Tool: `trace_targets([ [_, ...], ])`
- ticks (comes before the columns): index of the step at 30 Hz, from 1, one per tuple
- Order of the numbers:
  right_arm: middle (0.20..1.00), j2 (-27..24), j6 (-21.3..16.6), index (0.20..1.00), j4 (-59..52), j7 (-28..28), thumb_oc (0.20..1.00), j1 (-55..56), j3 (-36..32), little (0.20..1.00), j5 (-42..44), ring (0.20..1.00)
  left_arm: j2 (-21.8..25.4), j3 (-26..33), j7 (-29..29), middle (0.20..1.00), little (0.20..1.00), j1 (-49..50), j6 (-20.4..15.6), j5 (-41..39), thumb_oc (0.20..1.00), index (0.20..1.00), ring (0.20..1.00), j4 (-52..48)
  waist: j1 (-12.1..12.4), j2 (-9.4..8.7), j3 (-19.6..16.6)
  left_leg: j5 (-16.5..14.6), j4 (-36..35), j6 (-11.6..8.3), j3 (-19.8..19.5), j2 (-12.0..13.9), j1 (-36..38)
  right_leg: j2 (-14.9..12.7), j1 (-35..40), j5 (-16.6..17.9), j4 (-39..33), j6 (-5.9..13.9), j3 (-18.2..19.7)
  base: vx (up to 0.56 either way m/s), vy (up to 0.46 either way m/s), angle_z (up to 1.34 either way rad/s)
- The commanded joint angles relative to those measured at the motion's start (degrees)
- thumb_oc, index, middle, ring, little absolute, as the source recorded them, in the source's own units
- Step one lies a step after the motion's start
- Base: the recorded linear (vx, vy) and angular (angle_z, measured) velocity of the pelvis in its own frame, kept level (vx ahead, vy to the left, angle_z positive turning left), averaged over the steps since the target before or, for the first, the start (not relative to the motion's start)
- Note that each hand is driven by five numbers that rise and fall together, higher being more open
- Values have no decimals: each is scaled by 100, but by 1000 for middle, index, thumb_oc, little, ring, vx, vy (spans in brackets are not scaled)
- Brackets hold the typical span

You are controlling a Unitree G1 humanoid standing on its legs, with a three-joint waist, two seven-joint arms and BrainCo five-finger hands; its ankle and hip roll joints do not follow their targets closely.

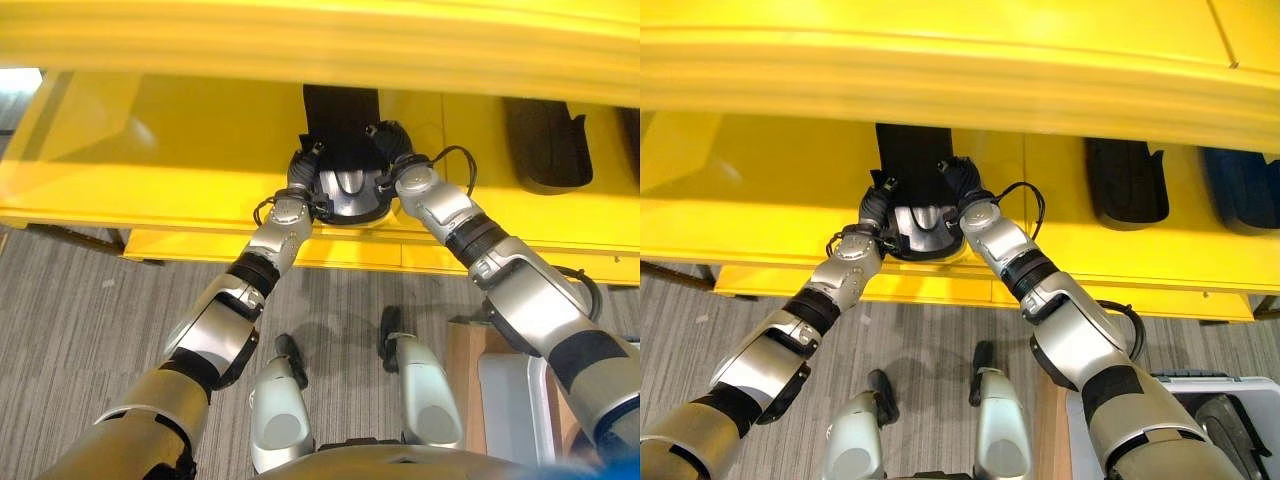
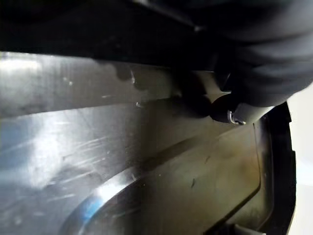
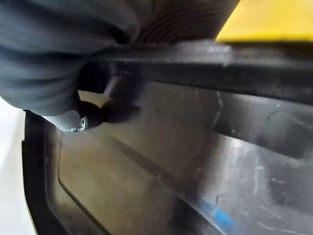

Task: Move parts from the plastic box to the shelf.

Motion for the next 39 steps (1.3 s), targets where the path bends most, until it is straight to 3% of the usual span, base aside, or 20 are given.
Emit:
trace_targets([
  [1, 200, 42, -790, 200, -419, -193, 200, -1284, -25, 200, 110, 200, -315, -114, -79, 200, 200, -1029, -277, 1, 200, 200, 200, -94, -46, 55, 290, -15, -4, -236, -147, 265, 265, -170, 276, -262, -82, 467, -44, 82, -99, -17],
  [10, 200, 31, -987, 200, -301, -547, 200, -1345, -91, 200, -11, 200, -351, -212, 24, 200, 200, -1396, -257, 474, 200, 200, 200, 67, -147, 160, 492, 133, -119, -304, -177, 313, 133, -82, -28, -381, 184, 386, 27, 65, -9, 9],
  [17, 200, 61, -1052, 200, -139, -655, 200, -1411, -150, 200, 57, 200, -302, -406, -107, 206, 206, -1810, 20, 639, 206, 206, 206, 289, -218, 198, 578, 88, 4, -287, -198, 252, -21, -28, -177, -442, 341, 358, 111, 33, 21, -5],
  [18, 200, 70, -1072, 200, -119, -650, 200, -1416, -141, 200, 39, 200, -303, -412, -124, 595, 595, -1836, 15, 634, 595, 595, 595, 328, -225, 197, 583, 88, -1, -287, -193, 248, -23, -26, -179, -442, 336, 356, 114, 6, 24, -7],
  [19, 319, 86, -1218, 319, -47, -693, 319, -1416, -119, 319, 27, 319, -309, -433, -126, 1000, 1000, -1900, 82, 686, 1000, 1000, 1000, 398, -247, 204, 580, 88, -2, -285, -176, 239, -32, -22, -193, -448, 336, 349, 131, 6, 25, -4],
  [20, 915, 90, -1225, 915, -49, -726, 915, -1415, -119, 915, 33, 915, -309, -439, -147, 1000, 1000, -1906, 108, 687, 1000, 1000, 1000, 405, -250, 204, 579, 89, -4, -286, -173, 238, -31, -21, -195, -448, 337, 349, 134, 0, 0, 0],
  [21, 1000, 88, -1248, 1000, -51, -775, 1000, -1411, -141, 1000, 16, 1000, -294, -462, -204, 1000, 1000, -1910, 141, 693, 1000, 1000, 1000, 423, -254, 211, 585, 95, -7, -290, -172, 237, -41, -19, -198, -449, 332, 349, 141, 0, 0, 0],
  [29, 1000, 96, -1659, 1000, -182, -1345, 1000, -1299, -353, 1000, -86, 1000, -254, -548, -138, 1000, 1000, -1918, -104, 1223, 1000, 1000, 1000, 377, -291, 262, 562, 90, -50, -297, -136, 208, -23, -34, -171, -473, 293, 345, 169, -4, 5, 1],
  [33, 1000, 26, -1976, 1000, -388, -1360, 1000, -1265, -392, 1000, -638, 1000, -288, -479, 173, 1000, 1000, -1837, 37, 551, 1000, 1000, 1000, 275, -294, 300, 561, 56, -23, -291, -156, 167, -37, -38, -134, -487, 248, 343, 188, -12, 7, -2],
  [39, 1000, 94, -2047, 1000, -644, -1399, 1000, -1273, -385, 1000, -1027, 1000, -440, -252, 580, 1000, 1000, -1614, 105, 330, 1000, 1000, 1000, 278, -262, 298, 546, 33, -3, -292, -186, 148, -37, -46, -77, -496, 199, 345, 165, -5, 1, -1],
])
